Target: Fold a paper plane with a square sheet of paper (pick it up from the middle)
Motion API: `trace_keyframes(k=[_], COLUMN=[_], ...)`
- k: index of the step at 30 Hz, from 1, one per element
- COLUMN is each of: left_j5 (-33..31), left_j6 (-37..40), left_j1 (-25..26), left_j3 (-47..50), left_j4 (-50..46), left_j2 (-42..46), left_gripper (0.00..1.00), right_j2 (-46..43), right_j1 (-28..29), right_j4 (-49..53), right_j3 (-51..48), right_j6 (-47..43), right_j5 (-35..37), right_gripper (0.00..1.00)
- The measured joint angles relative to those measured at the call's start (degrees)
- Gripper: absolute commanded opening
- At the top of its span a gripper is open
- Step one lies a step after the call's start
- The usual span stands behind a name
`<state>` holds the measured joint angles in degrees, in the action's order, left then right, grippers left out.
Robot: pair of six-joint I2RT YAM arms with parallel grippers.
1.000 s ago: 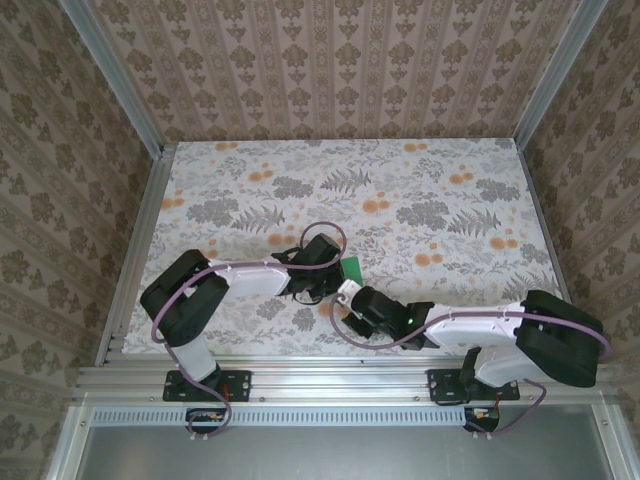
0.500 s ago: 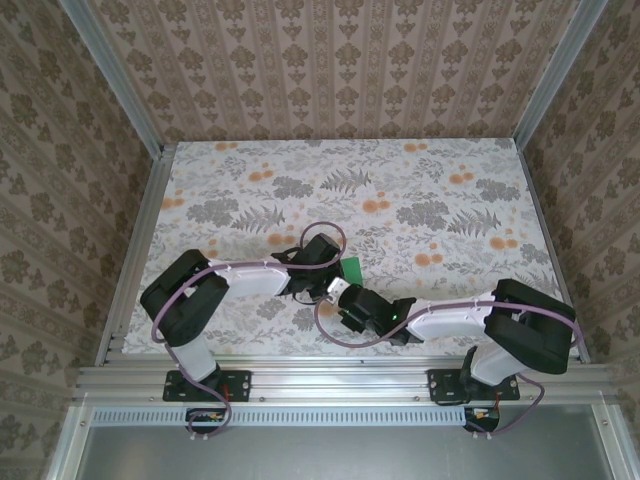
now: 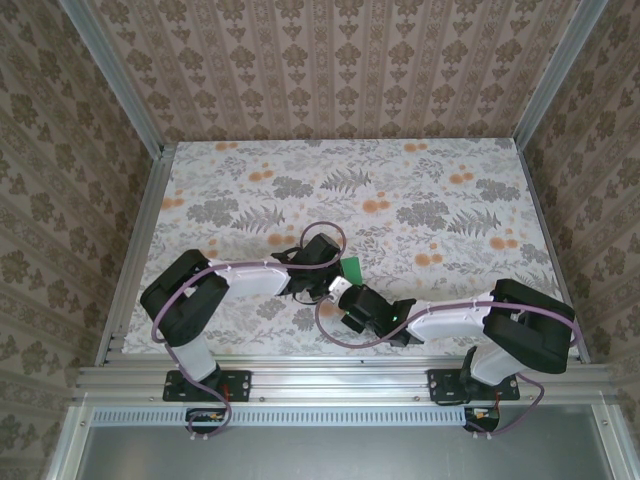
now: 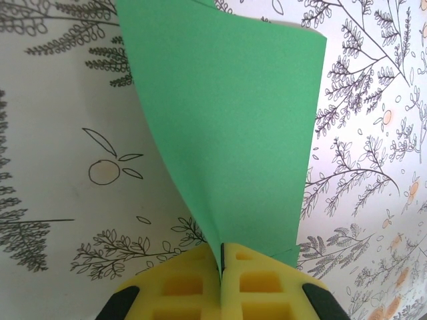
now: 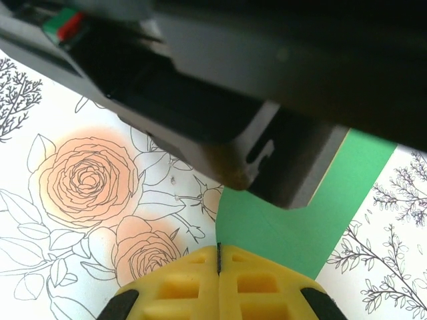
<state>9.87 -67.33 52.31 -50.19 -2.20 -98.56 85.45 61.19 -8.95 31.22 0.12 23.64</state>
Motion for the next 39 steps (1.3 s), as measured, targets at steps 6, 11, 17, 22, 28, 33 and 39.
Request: trace_keyframes(k=[6,11,17,22,28,33,39], left_j5=[0.0,-0.2,-1.4,-3.5,-6.3,-8.7,-9.7], left_j6=[0.0,-0.1,0.4,1.8,3.3,4.1,4.3], left_j1=[0.0,-0.2,-0.8,-1.2,-1.2,-1.2,-1.2], left_j3=[0.0,0.0,0.0,0.0,0.0,0.0,0.0], left_j4=[0.0,-0.3,-2.4,-5.0,-8.4,-9.2,-9.4], left_j2=[0.0,0.2,1.8,4.5,11.1,16.4,17.1], left_gripper=[0.1,0.23,0.36,0.5,0.61,0.64,0.64], right_j2=[0.0,-0.5,-1.5,-2.5,-3.2,-3.1,-0.9], right_j1=[0.0,-0.4,-1.6,-3.0,-7.7,-13.8,-18.9], right_j4=[-1.0,-2.5,-5.3,-8.8,-12.8,-18.4,-25.4], right_j3=[-0.5,-1.7,-3.2,-4.3,-7.5,-12.0,-13.4], right_j6=[1.6,2.8,4.7,6.6,11.8,18.9,26.6], right_j5=[0.0,-0.1,-2.0,-5.2,-12.9,-22.1,-30.9], right_gripper=[0.0,0.0,0.0,0.0,0.0,0.0,0.0])
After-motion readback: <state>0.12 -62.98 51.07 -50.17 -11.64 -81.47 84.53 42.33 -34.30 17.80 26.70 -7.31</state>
